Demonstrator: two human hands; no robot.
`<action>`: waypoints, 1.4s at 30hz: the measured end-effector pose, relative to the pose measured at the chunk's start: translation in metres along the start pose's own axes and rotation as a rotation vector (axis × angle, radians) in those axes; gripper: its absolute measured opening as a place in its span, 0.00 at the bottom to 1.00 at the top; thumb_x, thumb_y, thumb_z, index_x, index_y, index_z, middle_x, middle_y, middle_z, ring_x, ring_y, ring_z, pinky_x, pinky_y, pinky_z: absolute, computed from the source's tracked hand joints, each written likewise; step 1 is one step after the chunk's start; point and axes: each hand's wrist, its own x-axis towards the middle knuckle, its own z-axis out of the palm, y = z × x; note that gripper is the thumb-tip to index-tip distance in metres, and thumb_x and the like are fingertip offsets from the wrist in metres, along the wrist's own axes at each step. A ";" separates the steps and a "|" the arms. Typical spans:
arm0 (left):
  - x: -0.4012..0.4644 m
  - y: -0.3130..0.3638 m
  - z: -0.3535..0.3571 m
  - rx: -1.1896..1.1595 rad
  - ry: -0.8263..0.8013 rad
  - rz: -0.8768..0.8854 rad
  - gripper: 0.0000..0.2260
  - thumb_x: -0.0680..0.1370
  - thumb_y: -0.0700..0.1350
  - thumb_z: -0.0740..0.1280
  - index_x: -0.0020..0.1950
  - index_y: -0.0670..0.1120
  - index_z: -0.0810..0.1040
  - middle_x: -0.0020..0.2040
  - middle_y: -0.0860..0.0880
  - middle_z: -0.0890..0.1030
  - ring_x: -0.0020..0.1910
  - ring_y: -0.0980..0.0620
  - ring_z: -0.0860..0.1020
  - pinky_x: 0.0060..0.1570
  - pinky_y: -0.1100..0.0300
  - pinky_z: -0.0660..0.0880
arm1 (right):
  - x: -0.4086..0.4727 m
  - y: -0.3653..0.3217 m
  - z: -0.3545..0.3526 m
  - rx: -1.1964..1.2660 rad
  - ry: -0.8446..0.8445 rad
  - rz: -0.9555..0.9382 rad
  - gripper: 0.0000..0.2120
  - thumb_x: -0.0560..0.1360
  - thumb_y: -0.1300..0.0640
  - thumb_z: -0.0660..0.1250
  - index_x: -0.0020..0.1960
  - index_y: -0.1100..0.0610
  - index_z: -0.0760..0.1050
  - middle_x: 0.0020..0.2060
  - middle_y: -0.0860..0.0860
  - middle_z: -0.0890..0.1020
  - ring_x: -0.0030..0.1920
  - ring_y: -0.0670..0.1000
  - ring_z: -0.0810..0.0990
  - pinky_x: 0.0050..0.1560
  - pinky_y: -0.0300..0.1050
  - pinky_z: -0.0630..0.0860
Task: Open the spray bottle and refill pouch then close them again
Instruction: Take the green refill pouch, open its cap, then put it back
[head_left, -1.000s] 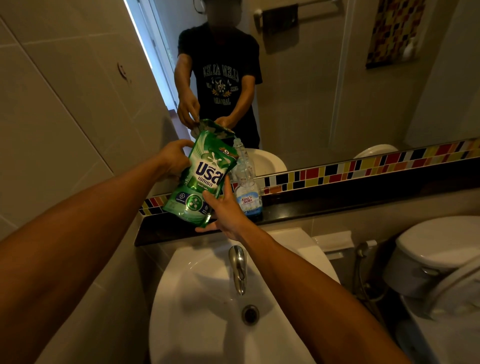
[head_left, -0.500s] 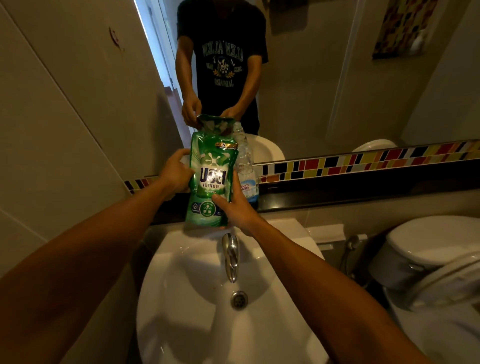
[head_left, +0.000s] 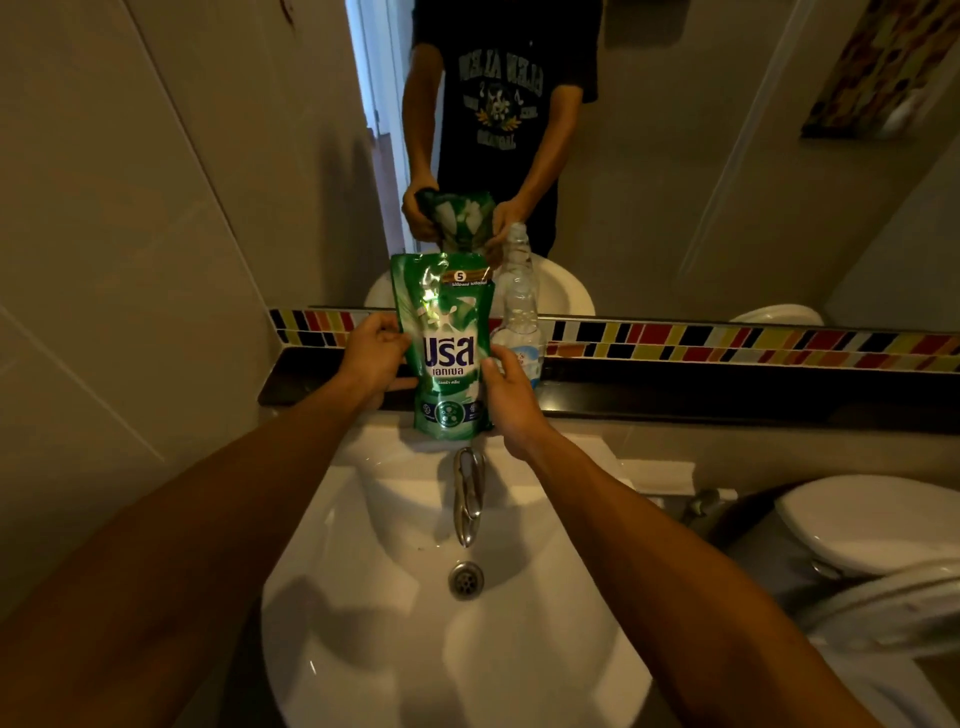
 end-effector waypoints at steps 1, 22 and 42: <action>-0.001 -0.001 -0.004 -0.027 0.011 0.000 0.07 0.81 0.38 0.62 0.57 0.46 0.75 0.55 0.45 0.82 0.52 0.46 0.83 0.46 0.44 0.83 | 0.002 -0.002 0.005 0.006 0.018 -0.001 0.11 0.87 0.54 0.56 0.66 0.49 0.72 0.58 0.53 0.82 0.54 0.51 0.82 0.49 0.50 0.81; 0.022 -0.013 -0.123 -0.097 0.269 0.163 0.07 0.82 0.38 0.62 0.47 0.49 0.74 0.50 0.46 0.82 0.51 0.42 0.82 0.42 0.50 0.83 | 0.085 0.021 0.157 -0.055 0.084 0.064 0.07 0.84 0.58 0.63 0.48 0.53 0.76 0.51 0.58 0.85 0.55 0.60 0.84 0.58 0.65 0.82; 0.107 -0.052 -0.165 -0.097 0.434 0.190 0.05 0.81 0.38 0.64 0.55 0.42 0.76 0.56 0.43 0.81 0.55 0.44 0.82 0.54 0.51 0.82 | 0.151 0.048 0.209 -0.027 0.009 -0.074 0.06 0.85 0.61 0.61 0.56 0.56 0.77 0.50 0.50 0.83 0.54 0.52 0.83 0.58 0.52 0.82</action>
